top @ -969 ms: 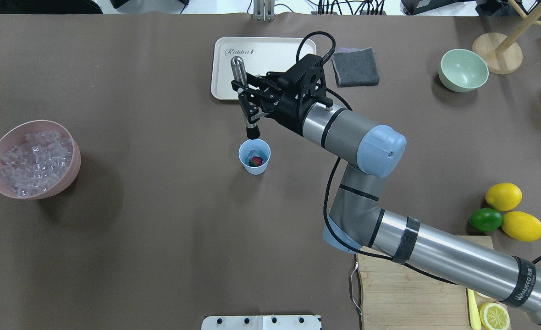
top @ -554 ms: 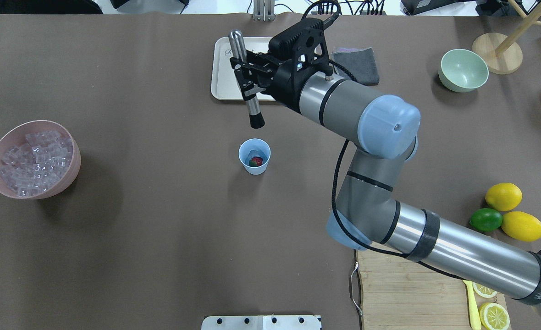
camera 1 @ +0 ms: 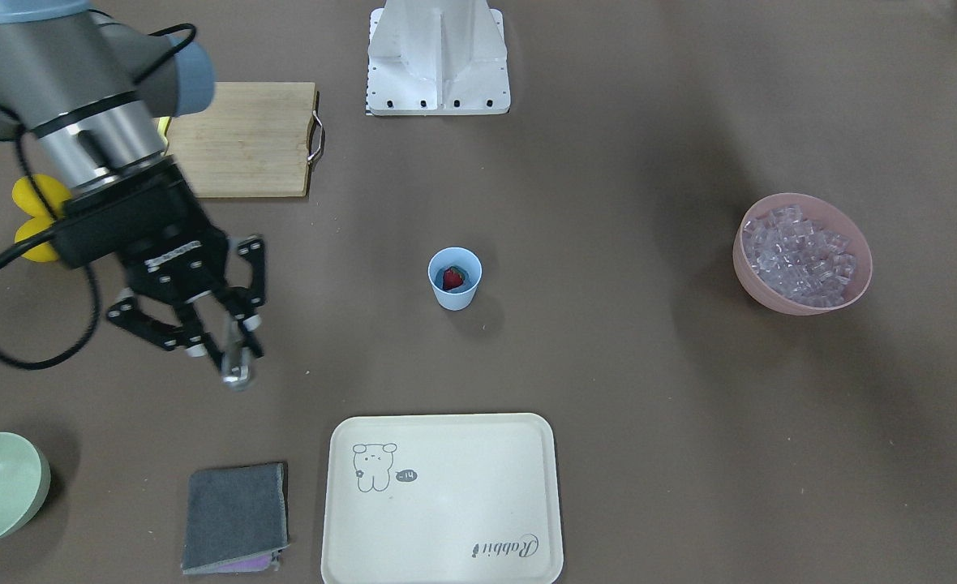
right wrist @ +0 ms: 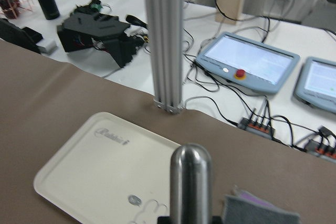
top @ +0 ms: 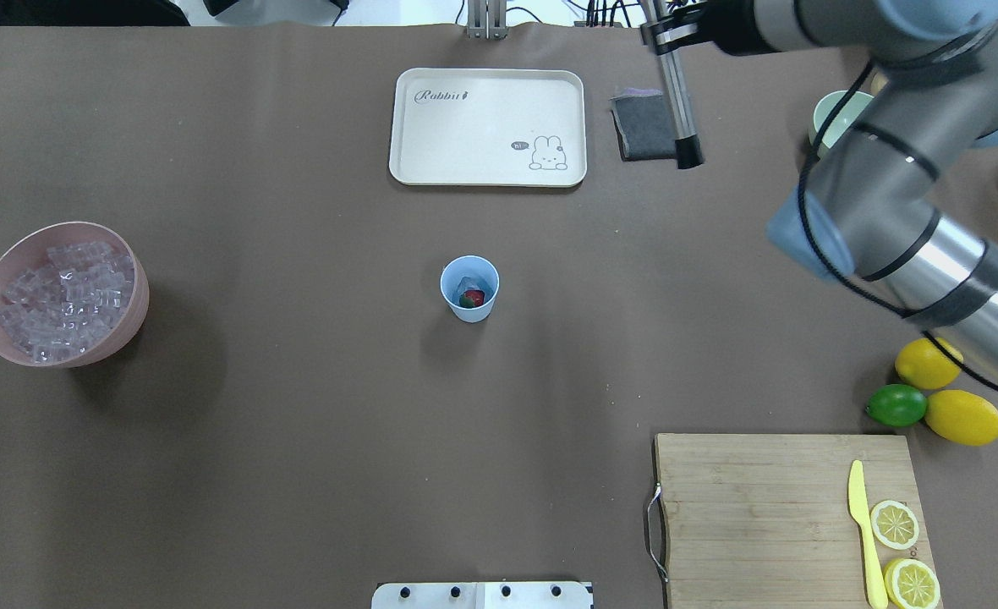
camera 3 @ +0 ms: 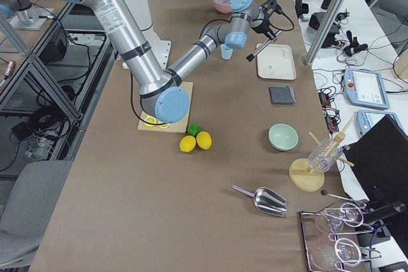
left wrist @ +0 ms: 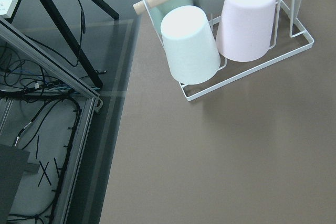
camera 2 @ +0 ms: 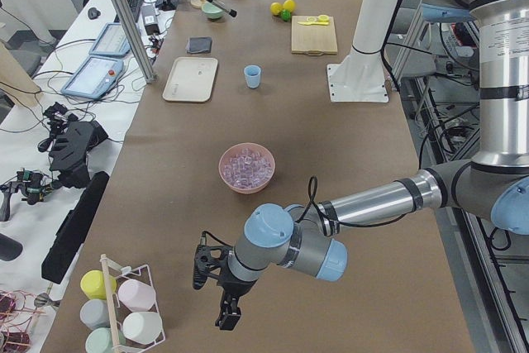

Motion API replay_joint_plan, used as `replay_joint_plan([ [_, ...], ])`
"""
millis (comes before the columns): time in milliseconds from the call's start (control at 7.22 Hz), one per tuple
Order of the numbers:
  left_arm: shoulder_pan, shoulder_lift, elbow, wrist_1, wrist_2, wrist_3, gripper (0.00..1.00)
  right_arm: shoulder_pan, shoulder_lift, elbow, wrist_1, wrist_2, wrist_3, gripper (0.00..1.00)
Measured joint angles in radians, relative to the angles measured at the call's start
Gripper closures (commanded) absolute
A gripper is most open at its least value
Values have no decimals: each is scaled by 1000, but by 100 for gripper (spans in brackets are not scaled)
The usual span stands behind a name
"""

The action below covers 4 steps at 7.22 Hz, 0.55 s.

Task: Mash ice and strawberries in cup
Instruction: 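Carry the pestle beside the pale green bowl with the right gripper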

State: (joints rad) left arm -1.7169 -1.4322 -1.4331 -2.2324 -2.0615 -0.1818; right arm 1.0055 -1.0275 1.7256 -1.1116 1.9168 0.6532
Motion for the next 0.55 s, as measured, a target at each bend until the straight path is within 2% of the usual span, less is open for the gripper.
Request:
replay_joint_plan([
  [138,9,0,3,-21,2,1,2,72,-33,1,-133,117,0,100],
  [277,23,0,6,-39,4,1,2,114,-61,1,-270,193,0,100],
  [554,50,-7,18,-88,9,0,2,141,-91,-22,-529,249,-8,100],
])
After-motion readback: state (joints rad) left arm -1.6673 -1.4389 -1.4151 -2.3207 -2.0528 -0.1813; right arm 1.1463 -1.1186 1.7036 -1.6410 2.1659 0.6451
